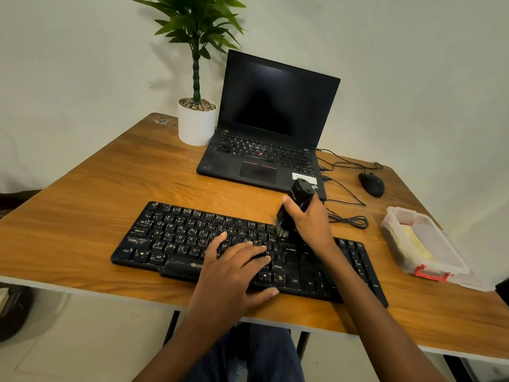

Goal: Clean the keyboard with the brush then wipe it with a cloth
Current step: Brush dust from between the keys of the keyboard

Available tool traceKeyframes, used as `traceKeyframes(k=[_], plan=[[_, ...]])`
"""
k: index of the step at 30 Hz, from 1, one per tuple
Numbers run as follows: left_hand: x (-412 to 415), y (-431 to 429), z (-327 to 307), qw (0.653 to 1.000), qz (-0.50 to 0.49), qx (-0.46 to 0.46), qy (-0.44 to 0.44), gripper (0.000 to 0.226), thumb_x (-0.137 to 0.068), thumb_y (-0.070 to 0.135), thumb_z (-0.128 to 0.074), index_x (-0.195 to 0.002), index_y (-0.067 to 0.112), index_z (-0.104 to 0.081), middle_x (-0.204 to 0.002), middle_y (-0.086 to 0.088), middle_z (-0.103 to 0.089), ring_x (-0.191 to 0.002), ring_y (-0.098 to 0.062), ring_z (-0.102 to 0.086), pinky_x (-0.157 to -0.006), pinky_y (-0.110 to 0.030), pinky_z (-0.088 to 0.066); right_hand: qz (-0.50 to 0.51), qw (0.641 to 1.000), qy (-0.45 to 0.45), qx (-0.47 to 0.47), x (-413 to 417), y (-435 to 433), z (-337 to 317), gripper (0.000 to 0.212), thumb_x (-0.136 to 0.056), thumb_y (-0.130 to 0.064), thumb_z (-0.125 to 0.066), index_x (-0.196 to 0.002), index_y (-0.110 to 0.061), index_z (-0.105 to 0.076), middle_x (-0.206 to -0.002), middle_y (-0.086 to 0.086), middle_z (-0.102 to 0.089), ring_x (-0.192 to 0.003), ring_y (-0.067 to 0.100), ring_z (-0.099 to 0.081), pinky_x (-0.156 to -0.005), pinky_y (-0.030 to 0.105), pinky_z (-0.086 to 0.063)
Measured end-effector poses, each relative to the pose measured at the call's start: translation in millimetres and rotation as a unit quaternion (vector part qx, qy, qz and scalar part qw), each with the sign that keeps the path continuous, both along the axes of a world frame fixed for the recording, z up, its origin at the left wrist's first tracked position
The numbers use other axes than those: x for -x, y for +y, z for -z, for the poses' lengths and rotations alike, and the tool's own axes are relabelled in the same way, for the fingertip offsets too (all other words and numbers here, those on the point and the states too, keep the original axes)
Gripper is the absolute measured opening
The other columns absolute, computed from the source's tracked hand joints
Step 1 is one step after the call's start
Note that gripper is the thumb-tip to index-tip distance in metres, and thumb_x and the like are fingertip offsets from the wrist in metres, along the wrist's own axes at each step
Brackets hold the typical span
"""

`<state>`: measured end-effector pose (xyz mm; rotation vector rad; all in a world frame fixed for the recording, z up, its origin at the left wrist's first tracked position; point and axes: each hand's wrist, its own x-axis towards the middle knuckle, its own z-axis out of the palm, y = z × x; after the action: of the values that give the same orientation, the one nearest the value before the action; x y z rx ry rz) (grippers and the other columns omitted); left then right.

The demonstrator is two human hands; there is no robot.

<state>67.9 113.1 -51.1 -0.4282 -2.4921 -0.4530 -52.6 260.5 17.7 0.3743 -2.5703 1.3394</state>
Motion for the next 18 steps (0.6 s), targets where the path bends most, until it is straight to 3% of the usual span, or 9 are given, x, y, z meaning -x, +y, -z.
traceKeyframes(k=[6,9,14,18], plan=[[-1,-1,-1,1.000,0.010,-0.004,-0.003,0.051,-0.079,0.066,-0.045,-0.104,0.029,-0.069,-0.115,0.014,-0.065,-0.109,-0.007,-0.060,-0.105,-0.047,-0.024,0.033,0.998,-0.045,0.012,-1,-3,-5,0.016,-0.084,-0.027,-0.059,-0.074,-0.025,-0.045,-0.072,-0.003,-0.055,-0.072,0.021,-0.061,-0.061,0.037,-0.050],[-1,-2,-1,1.000,0.012,-0.009,-0.008,0.052,-0.079,0.068,-0.044,-0.105,0.031,-0.069,-0.115,0.015,-0.065,-0.109,-0.006,-0.060,-0.105,-0.047,-0.024,0.051,0.996,-0.070,0.015,5,-7,-7,0.017,-0.082,-0.030,-0.058,-0.074,-0.021,-0.045,-0.077,0.006,-0.060,-0.078,0.028,-0.064,-0.056,0.036,-0.049],[-1,-2,0,1.000,0.012,-0.003,-0.008,0.051,-0.080,0.067,-0.043,-0.105,0.031,-0.068,-0.116,0.014,-0.064,-0.109,-0.006,-0.060,-0.107,-0.046,-0.022,0.074,0.994,-0.075,0.012,7,-8,-6,0.021,-0.081,-0.032,-0.060,-0.082,-0.014,-0.050,-0.079,0.008,-0.064,-0.056,0.019,-0.059,-0.038,0.021,-0.043],[-1,-1,1,1.000,0.010,0.006,-0.003,0.052,-0.081,0.066,-0.042,-0.105,0.029,-0.068,-0.117,0.013,-0.064,-0.109,-0.007,-0.060,-0.107,-0.046,-0.022,0.076,0.996,-0.042,0.033,-1,-5,-1,0.019,-0.080,-0.034,-0.062,-0.081,-0.020,-0.049,-0.081,0.006,-0.063,-0.070,0.022,-0.065,-0.056,0.039,-0.056]])
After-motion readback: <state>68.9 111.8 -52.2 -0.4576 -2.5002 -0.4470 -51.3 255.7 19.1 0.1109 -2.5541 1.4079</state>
